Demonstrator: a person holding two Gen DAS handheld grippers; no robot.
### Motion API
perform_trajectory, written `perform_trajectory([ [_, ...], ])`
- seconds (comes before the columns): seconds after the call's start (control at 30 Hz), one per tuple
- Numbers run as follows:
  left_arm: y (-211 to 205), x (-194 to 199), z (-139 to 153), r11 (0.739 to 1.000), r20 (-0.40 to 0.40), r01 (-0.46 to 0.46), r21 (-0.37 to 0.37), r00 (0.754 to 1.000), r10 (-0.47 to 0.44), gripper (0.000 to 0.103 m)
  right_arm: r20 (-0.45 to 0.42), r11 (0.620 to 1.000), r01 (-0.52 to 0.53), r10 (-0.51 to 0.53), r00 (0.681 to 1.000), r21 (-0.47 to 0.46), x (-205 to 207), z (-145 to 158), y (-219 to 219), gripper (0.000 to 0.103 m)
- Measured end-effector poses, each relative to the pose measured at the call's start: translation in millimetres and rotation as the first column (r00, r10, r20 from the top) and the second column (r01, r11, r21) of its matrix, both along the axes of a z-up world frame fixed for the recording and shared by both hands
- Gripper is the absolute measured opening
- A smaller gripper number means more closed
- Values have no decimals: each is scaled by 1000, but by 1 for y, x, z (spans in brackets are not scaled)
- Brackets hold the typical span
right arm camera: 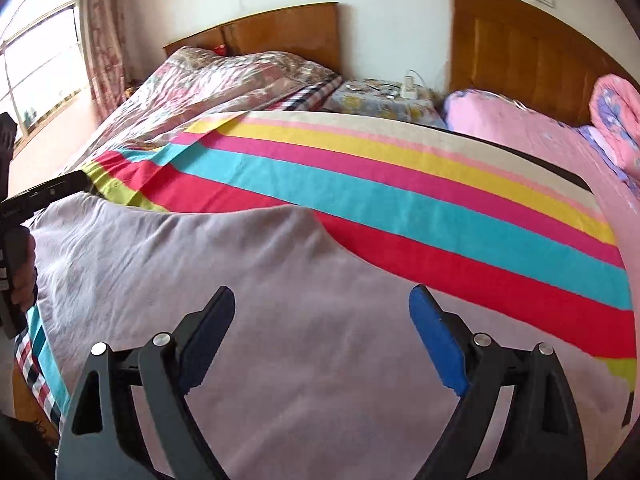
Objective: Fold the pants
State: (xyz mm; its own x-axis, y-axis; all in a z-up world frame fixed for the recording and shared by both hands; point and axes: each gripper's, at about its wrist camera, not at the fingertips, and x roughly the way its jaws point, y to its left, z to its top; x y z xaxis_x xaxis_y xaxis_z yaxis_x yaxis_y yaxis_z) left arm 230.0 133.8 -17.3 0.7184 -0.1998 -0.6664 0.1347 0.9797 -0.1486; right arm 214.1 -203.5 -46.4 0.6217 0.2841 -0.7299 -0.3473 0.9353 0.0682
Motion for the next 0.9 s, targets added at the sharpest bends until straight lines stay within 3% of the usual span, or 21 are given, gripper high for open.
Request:
perform_trajectory([
  [0.07, 15, -10, -10, 999, -60, -40, 23, 997, 42, 102, 36, 986, -167, 167, 985, -18, 11, 4, 46, 75],
  [0.13, 19, -21, -19, 998, -92, -56, 40, 994, 59, 101, 38, 945, -324, 325, 945, -37, 24, 3, 89, 66],
  [0.2, 21, -26, -30, 999, -121, -37, 24, 992, 40, 102, -4, 903, -424, 425, 905, -64, 39, -5, 127, 56],
  [0.27, 18, -27, -41, 997, -144, -41, 66, 988, 50, 102, -39, 871, -483, 482, 875, -92, 52, -14, 153, 45],
  [0.33, 16, -23, -52, 993, -180, -55, 106, 981, 74, 102, -74, 852, -517, 512, 856, -82, 63, -20, 169, 41],
  [0.47, 22, -17, -66, 992, -217, -67, 103, 972, 88, 102, -98, 812, -575, 567, 818, -101, 71, -25, 189, 40],
  [0.6, 21, -18, -72, 990, -216, -59, 128, 973, 86, 102, -132, 754, -637, 623, 771, -157, 69, -35, 208, 38],
  [0.67, 20, -19, -73, 990, -213, -58, 130, 973, 85, 102, -127, 740, -655, 642, 756, -156, 67, -37, 212, 32],
  [0.8, 22, -19, -72, 990, -211, -63, 128, 973, 89, 102, -76, 725, -654, 655, 752, -216, 52, -31, 214, 6],
  [0.9, 24, -22, -63, 992, -191, -73, 106, 977, 93, 102, -11, 755, -610, 627, 779, -238, 46, -19, 210, 6],
])
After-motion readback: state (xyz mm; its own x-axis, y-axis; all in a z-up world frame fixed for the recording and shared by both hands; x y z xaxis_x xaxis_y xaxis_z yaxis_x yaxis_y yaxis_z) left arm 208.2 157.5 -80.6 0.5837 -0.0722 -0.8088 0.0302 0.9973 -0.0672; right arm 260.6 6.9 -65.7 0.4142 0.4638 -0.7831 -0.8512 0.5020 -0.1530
